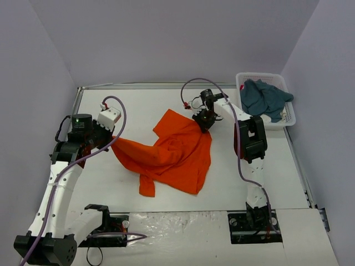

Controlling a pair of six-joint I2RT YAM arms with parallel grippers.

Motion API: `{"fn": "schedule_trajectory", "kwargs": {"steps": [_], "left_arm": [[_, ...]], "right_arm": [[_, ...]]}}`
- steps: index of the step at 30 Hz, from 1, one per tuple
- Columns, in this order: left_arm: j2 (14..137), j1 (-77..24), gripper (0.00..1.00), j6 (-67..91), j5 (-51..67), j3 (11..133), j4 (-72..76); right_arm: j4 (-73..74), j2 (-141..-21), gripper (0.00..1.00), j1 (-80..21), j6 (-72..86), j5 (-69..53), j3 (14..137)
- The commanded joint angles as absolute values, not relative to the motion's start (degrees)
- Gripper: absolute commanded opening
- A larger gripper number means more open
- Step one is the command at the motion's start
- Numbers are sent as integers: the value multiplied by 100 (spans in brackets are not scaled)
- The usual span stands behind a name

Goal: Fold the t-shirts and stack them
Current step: Flatten out the tshirt

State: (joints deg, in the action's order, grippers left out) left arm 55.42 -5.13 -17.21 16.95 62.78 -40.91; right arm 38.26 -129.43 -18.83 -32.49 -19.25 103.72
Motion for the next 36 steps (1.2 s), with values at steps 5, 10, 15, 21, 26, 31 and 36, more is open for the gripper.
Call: {"fn": "schedule_trajectory", "kwargs": {"steps": [5, 10, 15, 21, 26, 31, 36], "left_arm": [[5388, -466, 2, -1652, 1995, 6258, -4078], [5396, -466, 2, -1600, 2171, 6214, -4043], [5396, -466, 2, -1582, 2223, 6231, -4034], [5379, -466, 2, -1556, 2250, 6179, -3973], [5309, -466, 2, -1564, 2250, 6152, -3981], [5238, -466, 2, -1564, 2268, 6144, -4008], [5212, -466, 2, -1573, 2250, 6100, -3982]], "right_arm": [[3973, -12159, 9, -2109, -3041, -2109, 10445], [4043, -10814, 31, -2328, -2875, -2311, 9301], [4472, -10178, 27, -2514, -2848, -2680, 8308], [4939, -10388, 26, -2566, -3207, -3557, 7779], [5019, -10950, 27, -2566, -3375, -3998, 7603], [5194, -11425, 26, -2584, -3551, -4420, 7655], [5572, -11610, 26, -2628, -3910, -4790, 7664]]}}
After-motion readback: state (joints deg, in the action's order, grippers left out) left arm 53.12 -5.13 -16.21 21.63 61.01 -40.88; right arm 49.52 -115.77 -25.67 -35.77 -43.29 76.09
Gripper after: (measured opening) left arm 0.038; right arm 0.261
